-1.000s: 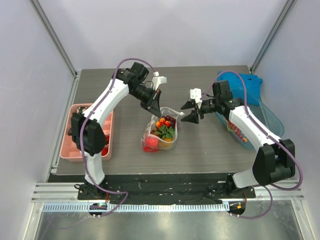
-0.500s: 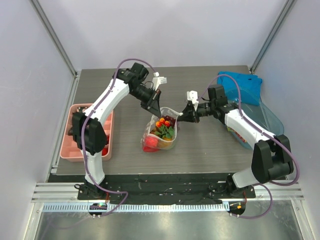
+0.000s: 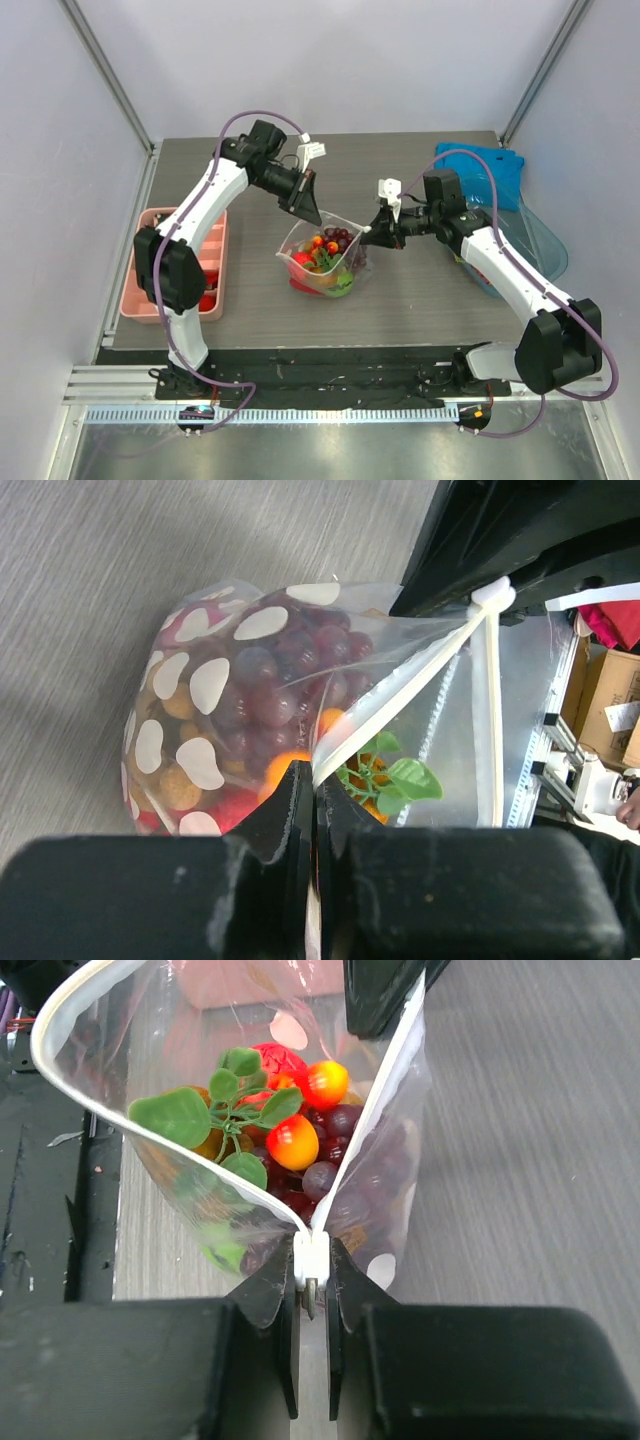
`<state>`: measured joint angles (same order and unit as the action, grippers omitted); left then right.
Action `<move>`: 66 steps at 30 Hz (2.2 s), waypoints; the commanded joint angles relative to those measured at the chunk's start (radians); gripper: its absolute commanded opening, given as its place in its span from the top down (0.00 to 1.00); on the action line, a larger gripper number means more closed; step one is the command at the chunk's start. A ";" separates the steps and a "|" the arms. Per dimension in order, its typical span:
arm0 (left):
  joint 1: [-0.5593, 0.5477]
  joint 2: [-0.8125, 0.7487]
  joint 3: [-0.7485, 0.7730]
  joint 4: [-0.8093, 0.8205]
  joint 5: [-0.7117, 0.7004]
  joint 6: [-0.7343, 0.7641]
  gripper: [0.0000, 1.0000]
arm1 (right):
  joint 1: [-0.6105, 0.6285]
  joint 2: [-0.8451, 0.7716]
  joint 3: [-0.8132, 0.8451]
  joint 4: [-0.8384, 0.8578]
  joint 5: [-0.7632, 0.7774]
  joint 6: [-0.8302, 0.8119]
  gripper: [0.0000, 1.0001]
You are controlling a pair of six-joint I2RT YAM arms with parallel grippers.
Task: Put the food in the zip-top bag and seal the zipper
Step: Zip the zipper food storage bag at the center of the board.
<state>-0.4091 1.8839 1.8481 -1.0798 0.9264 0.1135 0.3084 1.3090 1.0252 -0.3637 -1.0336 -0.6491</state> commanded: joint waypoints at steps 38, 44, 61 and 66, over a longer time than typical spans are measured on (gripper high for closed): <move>0.013 -0.156 -0.030 0.349 -0.112 -0.061 0.72 | -0.040 -0.077 -0.178 0.393 -0.036 0.229 0.99; -0.105 -0.222 -0.012 0.311 -0.107 0.181 0.61 | -0.040 -0.128 -0.166 0.327 -0.040 0.246 0.99; -0.333 -0.258 -0.173 0.438 -0.199 0.328 0.58 | -0.032 -0.251 -0.221 0.285 0.006 0.384 0.99; -0.373 -0.214 -0.145 0.437 -0.202 0.328 0.58 | -0.026 -0.249 -0.215 0.279 0.013 0.393 0.99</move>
<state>-0.7544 1.6451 1.6756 -0.7006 0.7288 0.4232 0.2741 1.0866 0.7986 -0.1268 -1.0222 -0.2806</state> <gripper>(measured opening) 0.419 0.018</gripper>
